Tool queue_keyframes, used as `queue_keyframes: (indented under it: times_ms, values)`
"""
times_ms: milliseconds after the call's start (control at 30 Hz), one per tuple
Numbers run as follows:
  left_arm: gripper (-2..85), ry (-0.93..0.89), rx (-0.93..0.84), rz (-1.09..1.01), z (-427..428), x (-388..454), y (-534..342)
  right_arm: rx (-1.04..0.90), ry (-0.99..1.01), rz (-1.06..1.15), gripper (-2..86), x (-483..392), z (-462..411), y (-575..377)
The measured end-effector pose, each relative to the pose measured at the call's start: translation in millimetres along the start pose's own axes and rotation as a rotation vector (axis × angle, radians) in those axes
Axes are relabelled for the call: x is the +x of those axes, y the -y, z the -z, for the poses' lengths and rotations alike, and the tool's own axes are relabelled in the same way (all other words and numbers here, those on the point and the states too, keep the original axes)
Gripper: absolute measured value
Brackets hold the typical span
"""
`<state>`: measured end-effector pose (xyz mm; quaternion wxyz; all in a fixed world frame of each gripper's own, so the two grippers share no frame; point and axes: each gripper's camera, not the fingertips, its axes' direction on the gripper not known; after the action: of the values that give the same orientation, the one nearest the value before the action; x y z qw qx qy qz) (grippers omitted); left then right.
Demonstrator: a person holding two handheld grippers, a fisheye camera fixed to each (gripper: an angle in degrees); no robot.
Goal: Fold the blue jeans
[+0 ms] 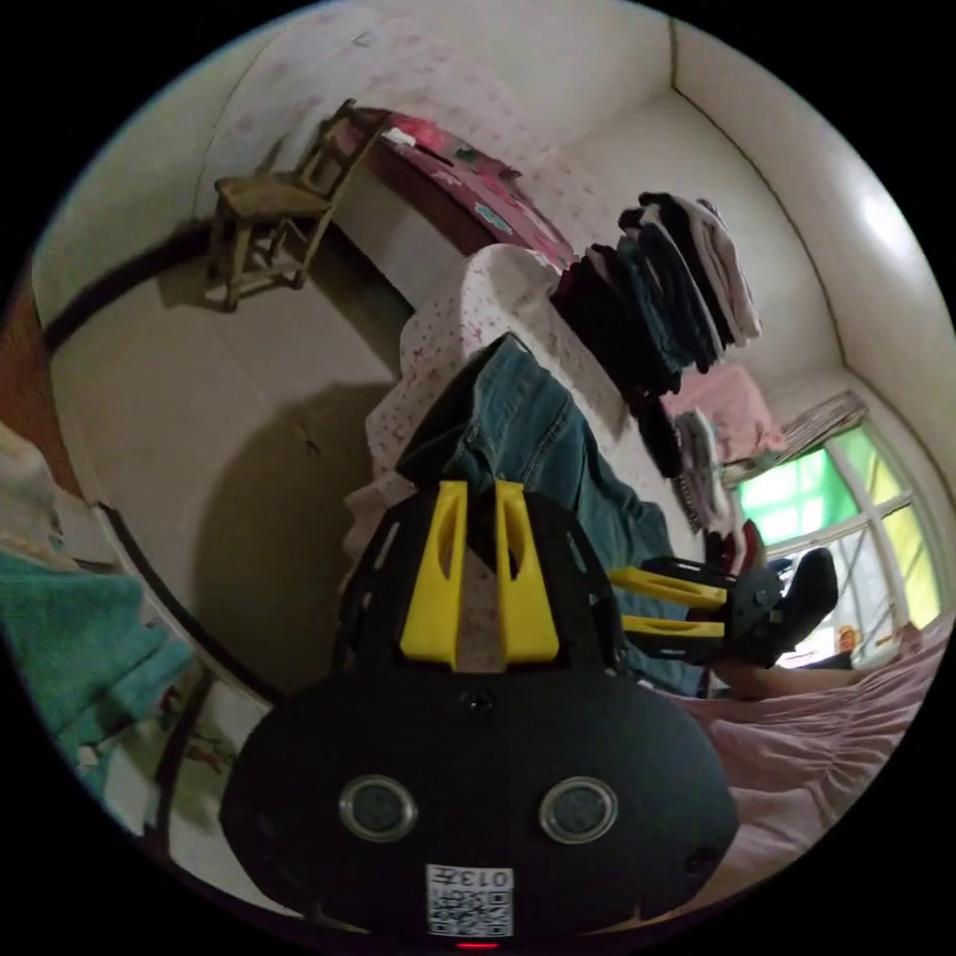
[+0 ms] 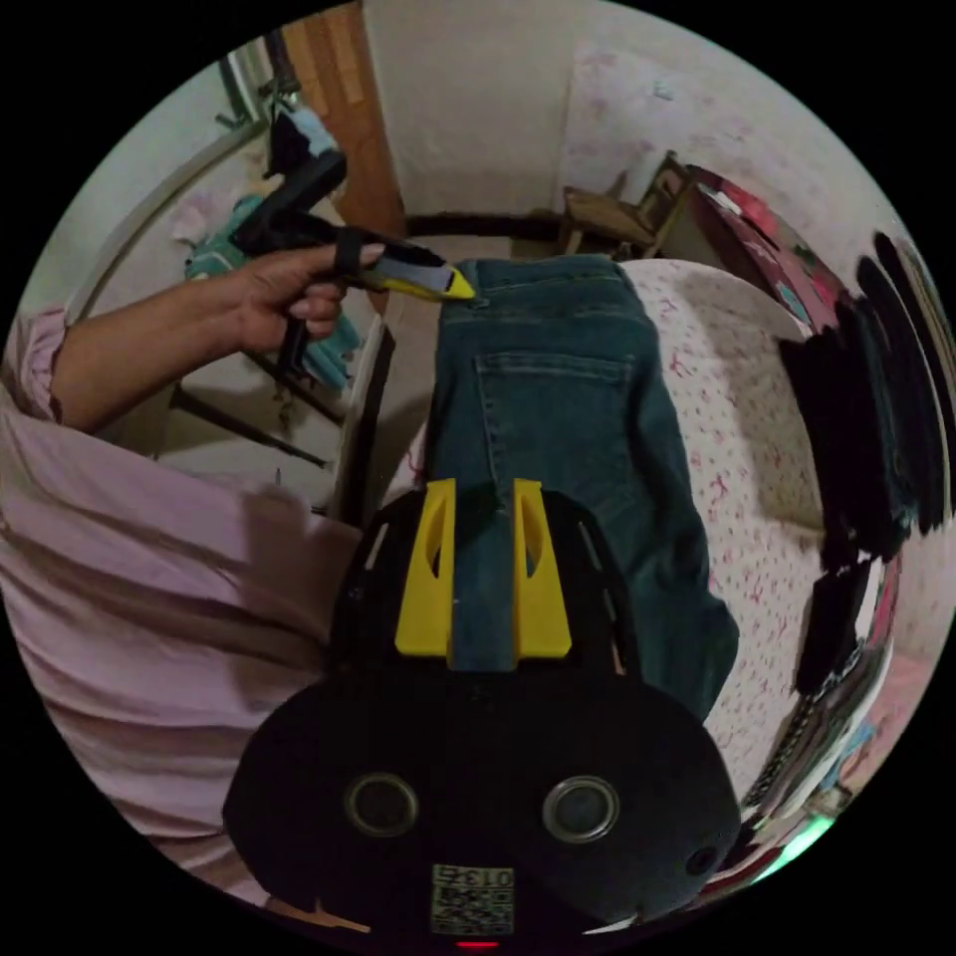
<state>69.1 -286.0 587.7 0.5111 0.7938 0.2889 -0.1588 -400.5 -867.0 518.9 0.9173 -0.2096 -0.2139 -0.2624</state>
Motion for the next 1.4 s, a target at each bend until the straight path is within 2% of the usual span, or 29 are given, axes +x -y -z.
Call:
queue_keyframes:
  times_ms: [167, 333, 500, 667, 767, 900, 967, 1033, 1167, 1267, 1400]
  values:
    - [3.1, 0.182, -0.016, -0.228, 5.1, 41.4, 10.4, -0.063, -0.047, 0.035, 6.3, -16.4, -18.5, 59.3]
    - [2.2, 0.085, 0.006, -0.192, 24.1, 23.0, 17.8, -0.065, -0.067, 0.046, 1.9, -17.6, -2.2, 99.9]
    - [2.4, 0.112, -0.069, -0.183, 2.4, -6.6, 13.8, -0.075, -0.071, 0.087, 1.7, -23.2, -9.5, 127.9]
    - [3.9, 0.014, -0.077, -0.140, -18.2, -27.4, 15.3, -0.107, -0.075, 0.100, 1.6, -21.2, -17.7, 152.1]
    - [5.6, -0.006, -0.049, -0.156, -8.5, -21.3, 10.7, -0.049, -0.077, 0.090, 1.4, -18.8, 4.0, 152.5]
    - [5.7, 0.150, 0.014, -0.223, 10.1, 10.3, -0.5, 0.038, -0.090, -0.025, 2.1, -6.1, 22.8, 129.2]
    - [5.6, 0.258, 0.070, -0.291, 17.2, 42.5, -11.4, 0.015, -0.096, -0.076, 2.8, 1.0, 16.7, 114.4]
    - [5.7, 0.272, 0.061, -0.373, 13.4, 68.2, -18.5, 0.003, -0.068, -0.114, 3.8, 7.0, 13.2, 99.0]
    - [7.1, 0.171, -0.117, -0.683, -21.2, 136.2, -43.7, 0.016, -0.015, -0.147, 6.7, 11.7, 18.8, 59.2]
    - [7.6, 0.175, -0.265, -0.926, -56.7, 182.0, -72.5, 0.037, -0.006, -0.177, 6.4, 14.6, 19.4, 27.6]
    - [5.9, 0.289, -0.388, -1.003, -99.5, 205.7, -85.9, -0.036, -0.058, -0.188, 2.6, 22.1, -5.1, 6.0]
